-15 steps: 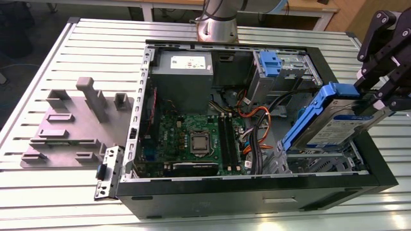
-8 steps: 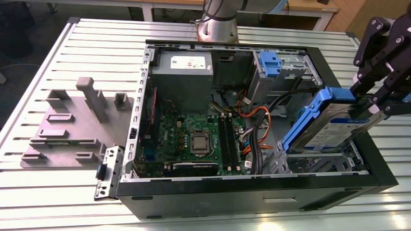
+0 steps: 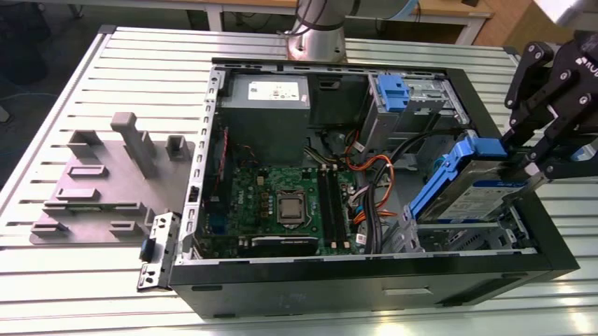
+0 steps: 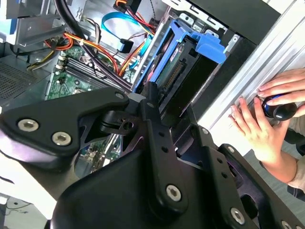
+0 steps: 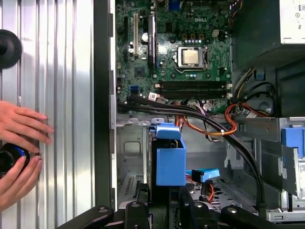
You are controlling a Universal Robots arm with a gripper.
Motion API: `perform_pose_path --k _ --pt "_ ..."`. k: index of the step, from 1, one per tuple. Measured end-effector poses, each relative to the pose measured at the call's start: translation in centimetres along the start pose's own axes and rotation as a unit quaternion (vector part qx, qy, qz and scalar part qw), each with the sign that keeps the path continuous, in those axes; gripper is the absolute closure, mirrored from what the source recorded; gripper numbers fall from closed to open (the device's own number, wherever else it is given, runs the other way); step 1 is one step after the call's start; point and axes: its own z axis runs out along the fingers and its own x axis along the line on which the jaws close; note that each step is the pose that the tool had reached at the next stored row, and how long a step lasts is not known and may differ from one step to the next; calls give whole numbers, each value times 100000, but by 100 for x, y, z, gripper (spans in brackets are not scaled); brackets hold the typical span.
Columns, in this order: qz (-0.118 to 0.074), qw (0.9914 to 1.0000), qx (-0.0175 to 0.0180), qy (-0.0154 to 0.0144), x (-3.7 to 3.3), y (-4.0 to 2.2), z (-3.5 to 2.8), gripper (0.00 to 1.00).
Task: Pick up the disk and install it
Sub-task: 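Insert the disk into the insertion slot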
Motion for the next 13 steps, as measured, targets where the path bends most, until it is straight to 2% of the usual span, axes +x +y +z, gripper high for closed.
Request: perform_pose_path --k 13 --pt "-1 100000 -1 1 9 -7 236 65"
